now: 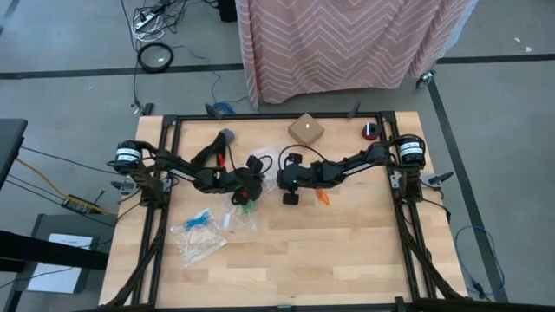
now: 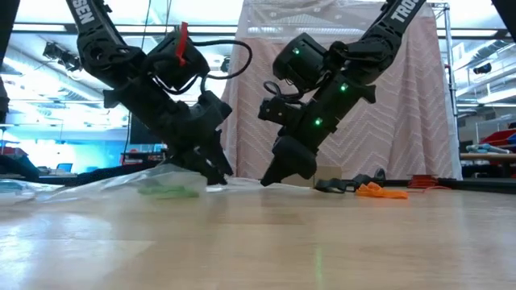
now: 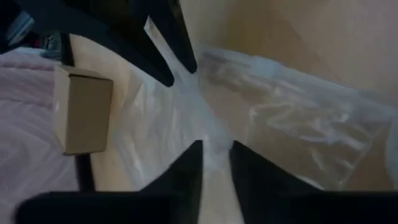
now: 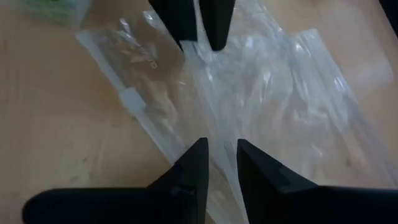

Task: Sort rubber bands
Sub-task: Open the transparent zip bag

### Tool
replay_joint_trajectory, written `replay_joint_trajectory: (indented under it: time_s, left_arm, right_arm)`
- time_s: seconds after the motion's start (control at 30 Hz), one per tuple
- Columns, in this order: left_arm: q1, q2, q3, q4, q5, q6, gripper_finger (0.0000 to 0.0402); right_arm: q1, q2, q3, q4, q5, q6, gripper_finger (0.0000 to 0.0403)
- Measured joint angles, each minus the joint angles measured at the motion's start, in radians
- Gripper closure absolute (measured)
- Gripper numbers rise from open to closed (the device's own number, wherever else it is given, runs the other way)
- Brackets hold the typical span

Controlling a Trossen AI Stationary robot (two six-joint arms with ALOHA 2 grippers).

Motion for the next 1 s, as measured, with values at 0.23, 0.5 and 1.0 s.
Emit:
replay_joint_trajectory:
  time_s: [0.23, 0.5, 1.0]
  left_arm:
    - [0.019, 0.035, 0.002, 0.021, -0.030, -0.095, 0.0396]
    - [-0.020, -0.008, -0.002, -0.007, -0.225, -0.091, 0.0399]
    - [-0.035, -0.348, -0.001, -0.238, -0.252, -0.330, 0.0401]
  right_arm:
    - [0.028, 0.000, 0.000, 0.004, 0.005, 0.024, 0.0342]
    - [0.103, 0.000, 0.018, -0.005, 0.284, -0.103, 0.0358]
    - [0.097, -0.218, -0.027, -0.142, 0.350, 0.039, 0.0332]
